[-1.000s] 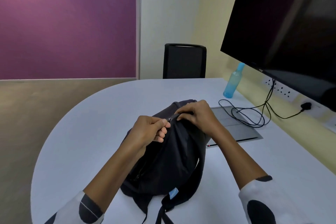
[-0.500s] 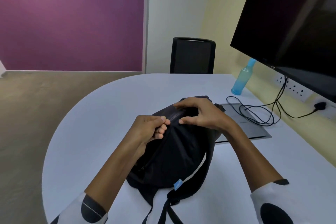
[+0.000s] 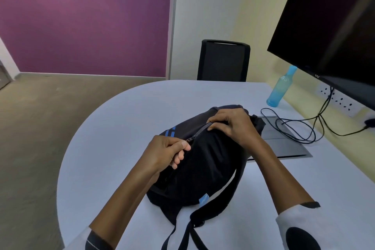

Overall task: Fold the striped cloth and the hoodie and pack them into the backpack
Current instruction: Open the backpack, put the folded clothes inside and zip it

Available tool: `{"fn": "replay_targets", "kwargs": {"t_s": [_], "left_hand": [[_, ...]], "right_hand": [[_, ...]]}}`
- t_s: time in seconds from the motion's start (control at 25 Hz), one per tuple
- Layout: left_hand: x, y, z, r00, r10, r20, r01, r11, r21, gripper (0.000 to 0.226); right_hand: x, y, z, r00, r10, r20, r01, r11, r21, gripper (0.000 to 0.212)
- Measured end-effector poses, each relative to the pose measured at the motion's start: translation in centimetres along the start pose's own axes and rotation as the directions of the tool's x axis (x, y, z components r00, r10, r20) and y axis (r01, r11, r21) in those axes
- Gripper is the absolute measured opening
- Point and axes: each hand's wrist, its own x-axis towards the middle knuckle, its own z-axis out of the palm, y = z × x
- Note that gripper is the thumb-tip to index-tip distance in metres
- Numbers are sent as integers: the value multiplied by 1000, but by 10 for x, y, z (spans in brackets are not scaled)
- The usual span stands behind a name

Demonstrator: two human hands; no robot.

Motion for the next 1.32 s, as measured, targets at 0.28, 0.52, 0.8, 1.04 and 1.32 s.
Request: {"fn": "replay_targets", "kwargs": {"t_s": [0.28,0.52,0.8,1.04,1.32], "left_hand": [[7,2,0,998,22,-56,-31,988,-153,22],[4,-11,-17,999,1,-53,0,1000,20,23],[28,-40,-38,979,24,-204,33,961,273,21],[36,-88,-53,953,-111,-282,203,925,322,23],[45,-108,-49,972,-190,-135,229,892,389,22]], "right_hand": [[-2,-29,4,962,-23,271,56,992,-117,46],[-13,-29,30,990,-143,-21,137,974,-182,18],[5,-8,16,981,-18,-194,-2,995,-98,14],[4,15,6,965,118,-233,-136,989,-60,14],[-22,25,4,978,168,-123,-181,979,-97,22]]}}
